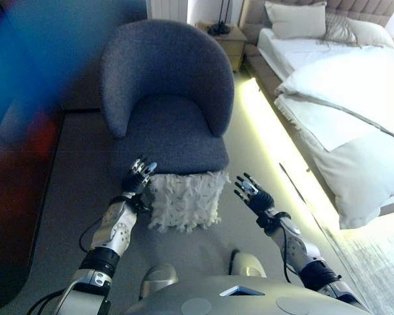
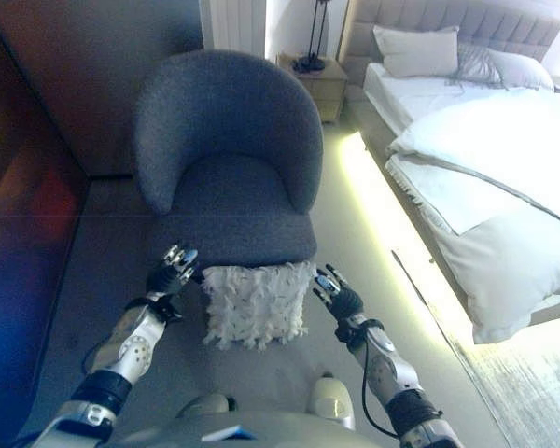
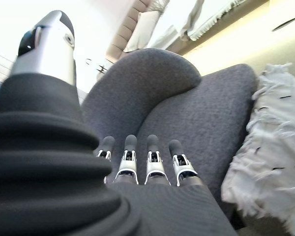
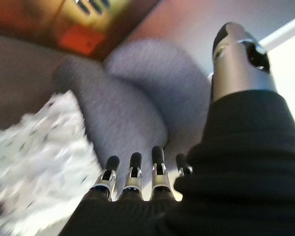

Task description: Pick up the cushion and take it to the sofa

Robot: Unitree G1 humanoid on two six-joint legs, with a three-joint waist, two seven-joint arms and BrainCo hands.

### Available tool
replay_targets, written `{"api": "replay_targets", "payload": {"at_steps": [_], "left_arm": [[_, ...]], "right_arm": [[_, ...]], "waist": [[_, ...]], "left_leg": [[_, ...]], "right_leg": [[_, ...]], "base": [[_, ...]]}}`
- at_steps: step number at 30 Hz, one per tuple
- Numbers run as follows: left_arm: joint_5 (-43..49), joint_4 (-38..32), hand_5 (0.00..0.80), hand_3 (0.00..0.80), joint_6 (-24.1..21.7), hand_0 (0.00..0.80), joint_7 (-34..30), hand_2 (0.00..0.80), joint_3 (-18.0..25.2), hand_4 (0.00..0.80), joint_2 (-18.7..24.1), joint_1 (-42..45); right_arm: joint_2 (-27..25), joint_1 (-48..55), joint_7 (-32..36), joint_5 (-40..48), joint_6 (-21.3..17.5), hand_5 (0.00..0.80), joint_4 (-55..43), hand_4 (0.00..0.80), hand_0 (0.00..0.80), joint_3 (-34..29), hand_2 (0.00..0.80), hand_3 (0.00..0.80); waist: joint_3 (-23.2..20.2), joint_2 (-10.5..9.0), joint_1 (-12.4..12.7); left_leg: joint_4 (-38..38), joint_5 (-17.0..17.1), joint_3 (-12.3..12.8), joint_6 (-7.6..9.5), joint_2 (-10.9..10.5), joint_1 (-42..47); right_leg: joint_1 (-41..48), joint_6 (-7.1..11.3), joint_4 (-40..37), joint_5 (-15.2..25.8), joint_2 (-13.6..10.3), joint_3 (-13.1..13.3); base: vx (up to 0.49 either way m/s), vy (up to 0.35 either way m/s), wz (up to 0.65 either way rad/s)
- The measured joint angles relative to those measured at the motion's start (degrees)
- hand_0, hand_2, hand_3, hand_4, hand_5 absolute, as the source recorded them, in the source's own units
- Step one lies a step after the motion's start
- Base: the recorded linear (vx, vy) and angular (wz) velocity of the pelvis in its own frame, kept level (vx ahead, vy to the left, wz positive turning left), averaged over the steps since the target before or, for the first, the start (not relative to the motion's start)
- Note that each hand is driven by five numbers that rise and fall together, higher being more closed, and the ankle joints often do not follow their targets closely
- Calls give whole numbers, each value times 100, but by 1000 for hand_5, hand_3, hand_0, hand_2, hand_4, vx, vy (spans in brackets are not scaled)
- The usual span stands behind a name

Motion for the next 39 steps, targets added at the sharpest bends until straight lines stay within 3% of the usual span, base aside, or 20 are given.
{"api": "replay_targets", "payload": {"at_steps": [2, 4, 5, 7, 9, 10, 13, 15, 17, 20, 21, 23, 26, 27, 29, 31, 33, 34, 36, 39], "left_arm": [[14, 89, 0, 0, 2, 0, 5, 0, -124, 0, 14, 7], [63, 114, 0, 0, 4, 0, 9, 0, -152, 0, 34, 14], [138, 131, 0, 0, 8, 0, 31, 0, -171, 0, -26, 32], [216, 84, 0, 0, 10, 0, 68, 0, -272, 0, -127, 40], [219, 40, 0, 0, 3, 0, 174, 0, -270, 0, -304, 64], [220, 34, 0, 0, -14, 0, 219, 0, -246, 0, -371, 82], [217, -114, 0, 0, -104, 0, 311, 0, -54, 0, -409, 130], [214, -137, 0, 0, -169, 0, 352, 0, 26, 0, -355, 111], [198, -158, 0, 0, -178, 0, 350, 0, 58, 0, -351, 100], [160, -204, 0, 0, -178, 0, 299, 0, 85, 0, -385, 136], [158, -206, 0, 0, -180, 0, 232, 0, 85, 0, -398, 176], [157, -224, 0, 0, -181, 0, 74, 0, 87, 0, -412, 243], [144, -403, 0, 0, -180, 0, -26, 0, 129, 0, -397, 246], [133, -433, 0, 0, -178, 0, -89, 0, 146, 0, -392, 245], [101, -477, 0, 0, -155, 0, -218, 0, 150, 0, -386, 257], [101, -485, 0, 0, -124, 0, -254, 0, 151, 0, -374, 260], [101, -485, 0, 0, -119, 0, -326, 0, 166, 0, -386, 327], [101, -463, 0, 0, -98, 0, -353, 0, 226, 0, -358, 380], [100, -473, 0, 0, -64, 0, -390, 0, 377, 0, -336, 456], [105, -466, 0, 0, -65, 0, -460, 0, 415, 0, -116, 529]], "right_arm": [[2, 69, 85, 160, 4, 0, 31, 0, 0, -83, 0, 0], [4, 139, 165, 258, 6, 0, 37, 0, 0, -127, 0, 0], [1, 172, 212, 294, 14, 0, 97, 0, 0, -171, 0, 0], [-40, 169, 261, 293, 21, 0, 136, 0, 0, -290, 0, 0], [-181, 130, 354, 288, 92, 0, 131, 0, 0, -305, 0, 0], [-254, 123, 395, 278, 146, 0, 119, 0, 0, -302, 0, 0], [-364, 96, 420, 160, 293, 0, -61, 0, 0, -280, 0, 0], [-358, 49, 419, 123, 366, 0, -86, 0, 0, -240, 0, 0], [-406, 56, 439, 75, 400, 0, -92, 0, 0, -241, 0, 0], [-433, 51, 472, 67, 367, 0, -92, 0, 0, -254, 0, 0], [-437, 49, 474, 65, 311, 0, -94, 0, 0, -285, 0, 0], [-440, 71, 450, 61, 231, 0, -119, 0, 0, -304, 0, 0], [-361, 166, 390, 15, 230, 0, -225, 0, 0, -308, 0, 0], [-306, 227, 368, -8, 216, 0, -231, 0, 0, -309, 0, 0], [-250, 452, 346, -108, 172, 0, -331, 0, 0, -302, 0, 0], [-307, 469, 332, -142, 96, 0, -376, 0, 0, -323, 0, 0], [-458, 490, 330, -166, 44, 0, -522, 0, 0, -343, 0, 0], [-458, 487, 341, -182, 35, 0, -531, 0, 0, -344, 0, 0], [-456, 570, 353, -224, 37, 0, -621, 0, 0, -340, 0, 0], [-302, 886, 349, -286, 38, 0, -714, 0, 0, -345, 0, 0]], "waist": [[10, -218, -162], [17, -525, -190], [18, -570, -183], [100, -426, -224], [192, -128, -292], [160, -1, -361], [177, 105, -382], [192, 31, -398], [175, -34, -365], [154, -144, -316], [170, -104, -336], [173, 45, -365], [193, 122, -395], [218, 88, -437], [233, 68, -449], [334, 251, -340], [425, 633, -295], [450, 683, -248], [432, 679, -154], [331, 494, -260]], "left_leg": [[-11, -39, -155, -83, -7, 17], [21, -148, -204, -313, -26, 103], [133, -263, -278, -466, 47, 103], [173, -381, -239, -630, 335, 246], [148, -494, -208, -788, 656, 399], [91, -513, -177, -817, 788, 414], [160, -487, 187, -846, 961, 515], [910, -451, 222, -878, 1030, 233], [2121, -21, 137, -986, 1028, -384], [2642, 747, 69, -827, 915, -634], [2667, 759, 90, -788, 901, -628], [2490, 678, 430, -696, 896, -604], [2188, 680, 552, -736, 933, -561], [2123, 479, 560, -750, 980, -599], [992, 377, 629, -781, 1011, -533], [-206, 483, 623, -680, 1056, -374], [-879, 561, 576, -548, 1119, -262], [-869, 822, 692, -681, 1055, -217], [-816, 931, 1061, -751, 994, -191], [-1058, 980, 1180, -651, 662, -14]], "right_leg": [[86, -30, -479, 22, 74, 0], [176, -81, -565, -30, 116, -10], [207, -233, -461, 254, 194, -36], [168, -293, -114, 289, 459, -106], [134, -667, 188, 184, 750, -257], [60, -775, 334, 108, 858, -330], [-184, -947, 773, -167, 1068, -254], [-221, -1027, 1005, -354, 1173, -220], [-128, -1124, 974, -457, 1132, -220], [118, -1286, 800, -510, 962, -216], [198, -1336, 766, -537, 956, -217], [249, -1383, 732, -575, 970, -251], [300, -1396, 664, -602, 961, -340], [411, -1407, 543, -590, 965, -332], [534, -1365, 404, -606, 968, -336], [507, -1276, 421, -653, 994, -327], [358, -1070, 600, -747, 1049, -292], [299, -977, 681, -801, 970, -188], [233, -931, 860, -813, 771, -242], [342, -513, 684, -757, 462, -327]], "base": [[378, -224, 40], [408, -249, 26], [435, -256, 22], [452, -257, 5], [475, -280, -11], [482, -275, -15], [393, -258, -29], [353, -287, -21], [227, -185, -6], [232, -77, 1], [214, -17, 1], [172, -3, 9], [200, 28, 39], [206, 78, 75], [186, 113, 78], [170, 113, 21], [166, 122, -22], [155, 146, -56], [132, 168, -62], [57, 226, -11]]}}
